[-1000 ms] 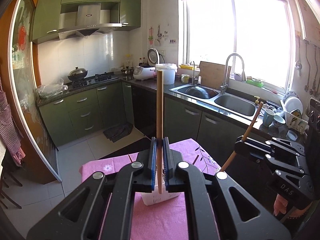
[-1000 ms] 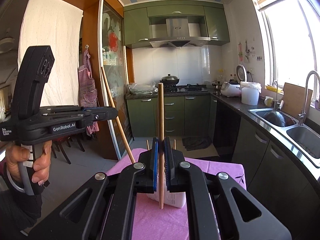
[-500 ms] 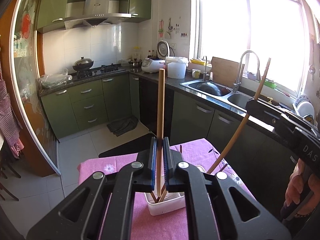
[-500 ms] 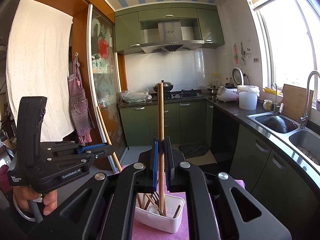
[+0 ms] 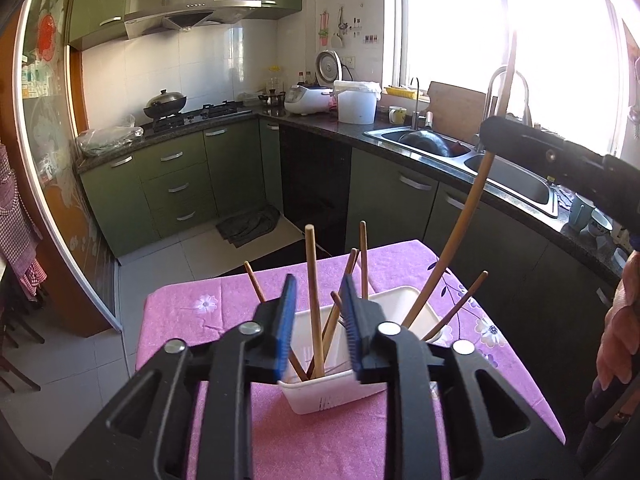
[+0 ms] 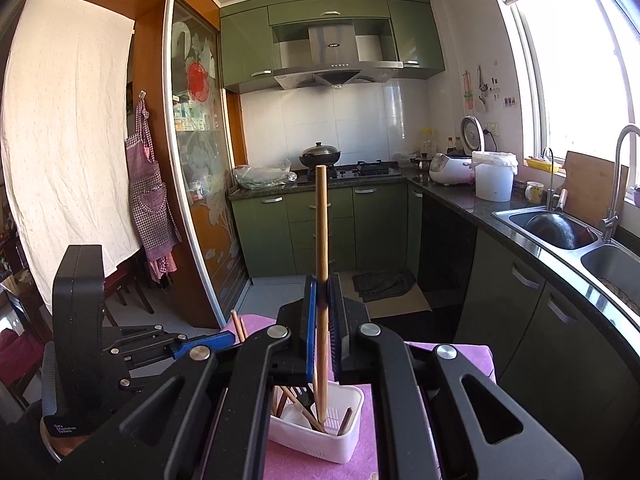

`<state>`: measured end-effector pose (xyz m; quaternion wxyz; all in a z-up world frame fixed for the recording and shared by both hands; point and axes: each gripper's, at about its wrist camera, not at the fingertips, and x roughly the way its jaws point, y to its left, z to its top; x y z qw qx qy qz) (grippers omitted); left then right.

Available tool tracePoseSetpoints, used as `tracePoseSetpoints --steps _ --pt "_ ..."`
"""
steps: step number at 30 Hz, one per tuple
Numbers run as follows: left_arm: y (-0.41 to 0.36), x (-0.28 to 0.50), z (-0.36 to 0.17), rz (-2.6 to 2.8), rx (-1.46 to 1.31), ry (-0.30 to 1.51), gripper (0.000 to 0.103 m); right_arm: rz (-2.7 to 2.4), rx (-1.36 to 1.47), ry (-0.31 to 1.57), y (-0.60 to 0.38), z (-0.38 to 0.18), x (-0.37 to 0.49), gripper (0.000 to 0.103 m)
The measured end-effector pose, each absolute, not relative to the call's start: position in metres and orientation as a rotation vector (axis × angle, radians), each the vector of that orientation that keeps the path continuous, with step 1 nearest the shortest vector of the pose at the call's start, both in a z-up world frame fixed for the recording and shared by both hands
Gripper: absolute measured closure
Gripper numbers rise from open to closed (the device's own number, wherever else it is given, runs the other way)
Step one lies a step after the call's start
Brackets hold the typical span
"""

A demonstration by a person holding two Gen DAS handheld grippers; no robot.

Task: Organize utensils
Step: 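Open both tools to release the chopsticks into the holder and withdraw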

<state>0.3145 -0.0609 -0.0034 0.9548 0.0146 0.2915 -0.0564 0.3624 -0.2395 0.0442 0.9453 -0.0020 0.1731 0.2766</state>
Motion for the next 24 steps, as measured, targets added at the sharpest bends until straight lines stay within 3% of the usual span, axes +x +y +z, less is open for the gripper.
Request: tracePoseSetpoints --steps 4,10,17,24 --pt "-0.058 0.291 0.002 -0.111 0.021 0.563 0.065 0.564 0.002 0.359 -0.236 0.041 0.366 0.096" --pt "-0.039 0.235 0.008 -0.093 -0.028 0.503 0.049 0.556 -0.002 0.383 -0.230 0.027 0.372 0.096" --pt "-0.023 0.172 -0.007 -0.021 -0.054 0.426 0.019 0.547 -0.014 0.414 -0.223 0.012 0.378 0.096" --pt "-0.010 0.145 -0.026 -0.007 -0.093 0.439 0.013 0.517 -0.031 0.467 -0.217 -0.019 0.383 0.096"
